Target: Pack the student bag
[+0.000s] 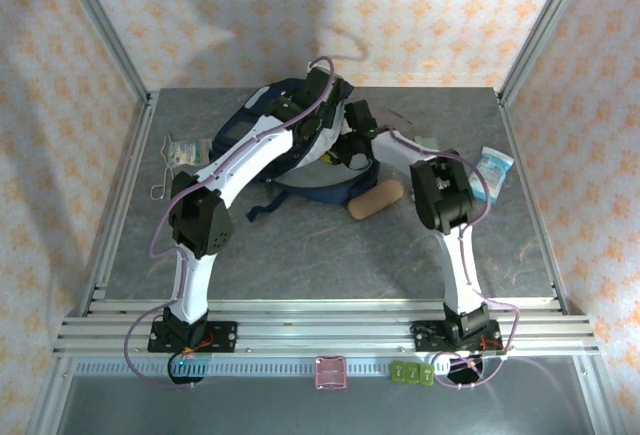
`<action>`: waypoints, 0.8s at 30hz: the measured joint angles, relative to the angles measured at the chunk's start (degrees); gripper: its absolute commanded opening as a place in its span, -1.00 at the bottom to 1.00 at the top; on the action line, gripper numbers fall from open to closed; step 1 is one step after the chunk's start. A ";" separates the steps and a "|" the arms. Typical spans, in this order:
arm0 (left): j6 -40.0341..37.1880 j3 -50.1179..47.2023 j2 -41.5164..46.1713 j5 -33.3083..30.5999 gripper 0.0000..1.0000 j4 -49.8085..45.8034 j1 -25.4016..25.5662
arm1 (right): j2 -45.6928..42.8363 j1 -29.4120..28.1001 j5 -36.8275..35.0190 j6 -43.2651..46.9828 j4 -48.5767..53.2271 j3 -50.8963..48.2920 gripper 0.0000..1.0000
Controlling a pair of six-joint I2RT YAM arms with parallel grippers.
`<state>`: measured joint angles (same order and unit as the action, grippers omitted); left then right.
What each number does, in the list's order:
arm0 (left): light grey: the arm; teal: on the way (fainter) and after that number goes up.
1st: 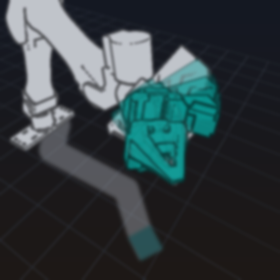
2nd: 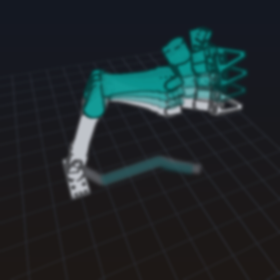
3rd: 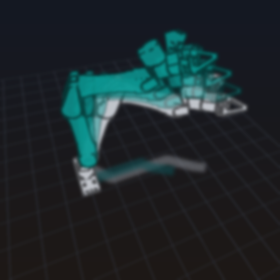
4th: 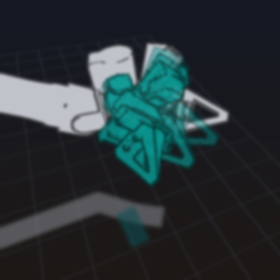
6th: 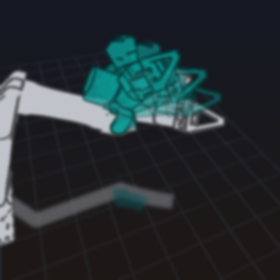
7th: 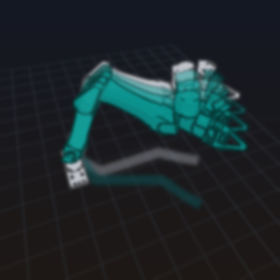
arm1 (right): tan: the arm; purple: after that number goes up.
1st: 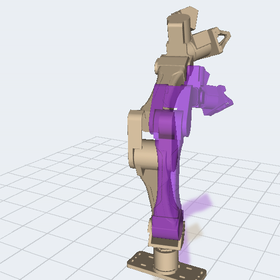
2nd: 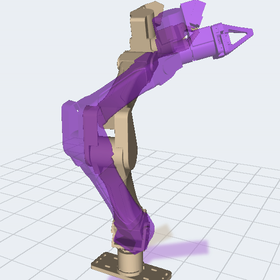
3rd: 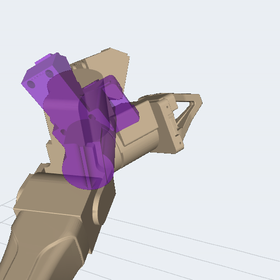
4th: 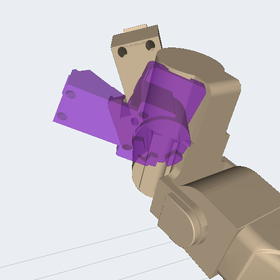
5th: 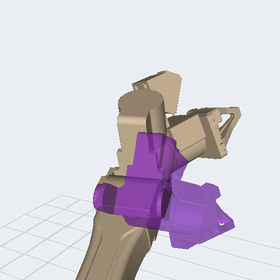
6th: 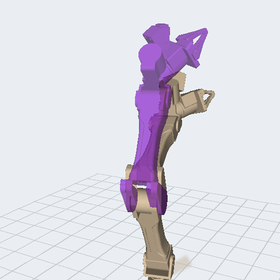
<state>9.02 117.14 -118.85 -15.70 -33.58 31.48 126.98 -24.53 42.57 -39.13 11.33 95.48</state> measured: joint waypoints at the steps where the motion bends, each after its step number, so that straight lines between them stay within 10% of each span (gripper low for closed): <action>1: 0.70 0.00 0.00 -0.13 -1.00 0.26 -0.04 | -2.75 0.26 -0.83 0.44 -0.07 -2.97 -0.31; 12: 11.45 8.81 -7.93 -1.36 -1.00 2.03 -0.50 | -30.16 2.38 -12.76 3.72 -2.67 -28.37 -0.49; 15: 13.53 11.78 -11.47 0.28 -0.16 2.19 -0.52 | -31.91 1.55 -15.06 4.35 -2.89 -31.32 -0.48; 19: 15.82 10.05 -11.17 2.56 0.04 3.21 -0.61 | -33.57 -1.18 -16.85 5.03 -4.13 -35.12 -0.41; 24: 18.05 -16.72 5.49 5.84 0.29 11.74 -1.60 | -35.36 -4.24 -16.87 5.81 -6.40 -38.32 -0.29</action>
<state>27.07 100.42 -113.36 -9.87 -21.85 29.89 91.61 -28.77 25.69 -33.32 4.93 57.17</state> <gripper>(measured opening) 0.614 0.331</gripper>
